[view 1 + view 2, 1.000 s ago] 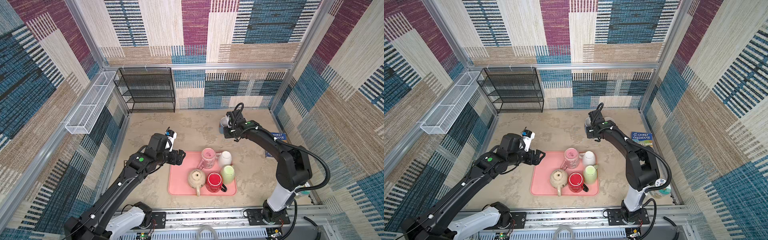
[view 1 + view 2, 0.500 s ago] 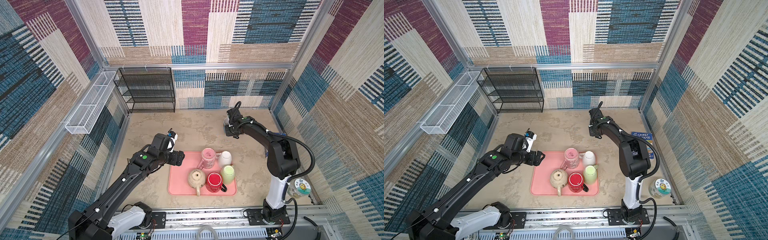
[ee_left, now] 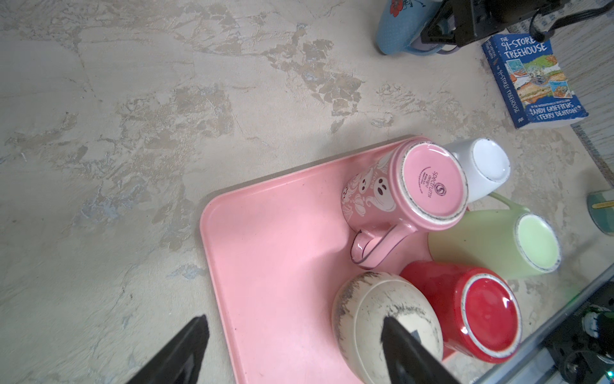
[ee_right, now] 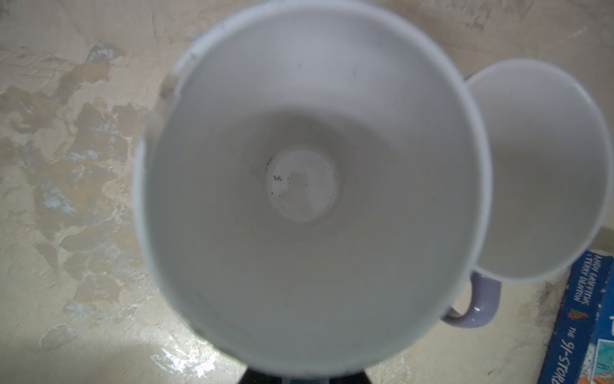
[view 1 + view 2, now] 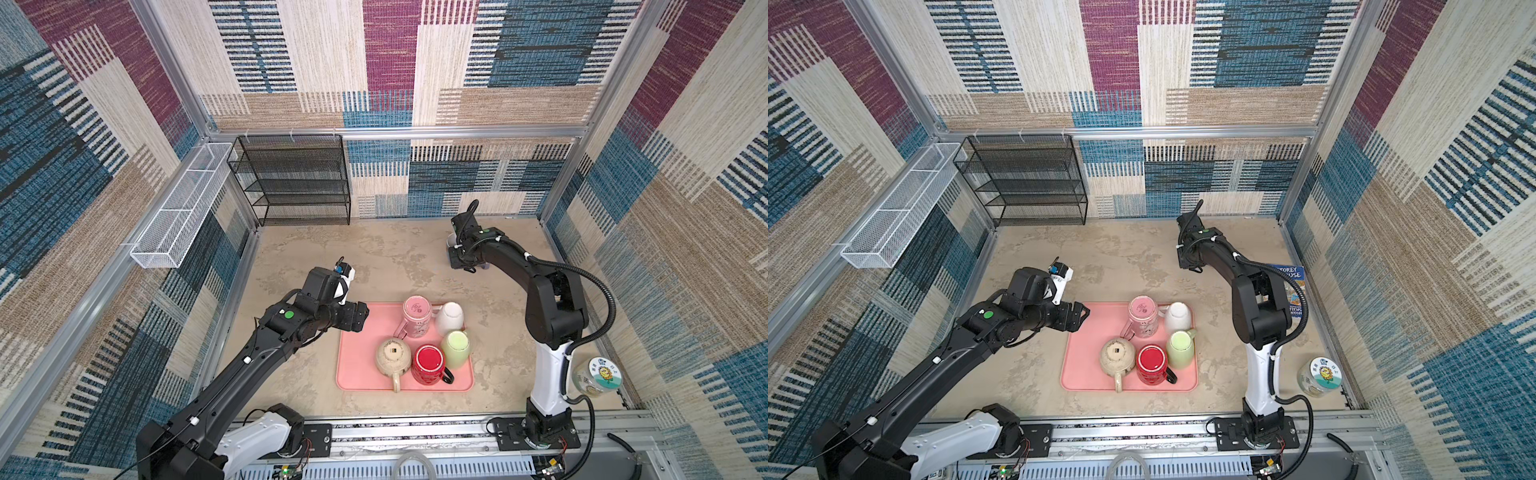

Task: Turn the mug right side up
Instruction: 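Lower the light blue mug upright beside the lavender mug with the right gripper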

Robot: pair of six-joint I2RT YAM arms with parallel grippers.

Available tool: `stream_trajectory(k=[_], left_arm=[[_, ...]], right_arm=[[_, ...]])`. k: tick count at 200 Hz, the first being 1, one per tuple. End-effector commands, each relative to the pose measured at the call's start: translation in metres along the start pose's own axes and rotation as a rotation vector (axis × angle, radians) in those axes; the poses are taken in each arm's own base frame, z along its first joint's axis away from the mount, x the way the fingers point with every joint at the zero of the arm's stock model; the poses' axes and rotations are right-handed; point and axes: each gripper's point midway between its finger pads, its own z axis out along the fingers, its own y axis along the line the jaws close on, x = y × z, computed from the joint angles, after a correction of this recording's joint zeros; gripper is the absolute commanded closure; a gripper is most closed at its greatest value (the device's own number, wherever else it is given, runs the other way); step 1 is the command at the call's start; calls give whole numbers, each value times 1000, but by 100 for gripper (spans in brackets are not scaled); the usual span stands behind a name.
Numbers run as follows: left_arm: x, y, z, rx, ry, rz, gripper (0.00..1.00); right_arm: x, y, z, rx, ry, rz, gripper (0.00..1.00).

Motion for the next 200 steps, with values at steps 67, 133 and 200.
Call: stream_trajectory(k=[67, 133, 200], left_arm=[[2, 2, 0, -8, 8, 28, 14], [2, 3, 0, -10, 10, 26, 15], [2, 2, 2, -5, 17, 24, 15]], right_arm=[[-10, -4, 6, 8, -19, 5, 99], [-15, 3, 13, -31, -14, 26, 95], [-9, 2, 17, -27, 3, 9, 78]])
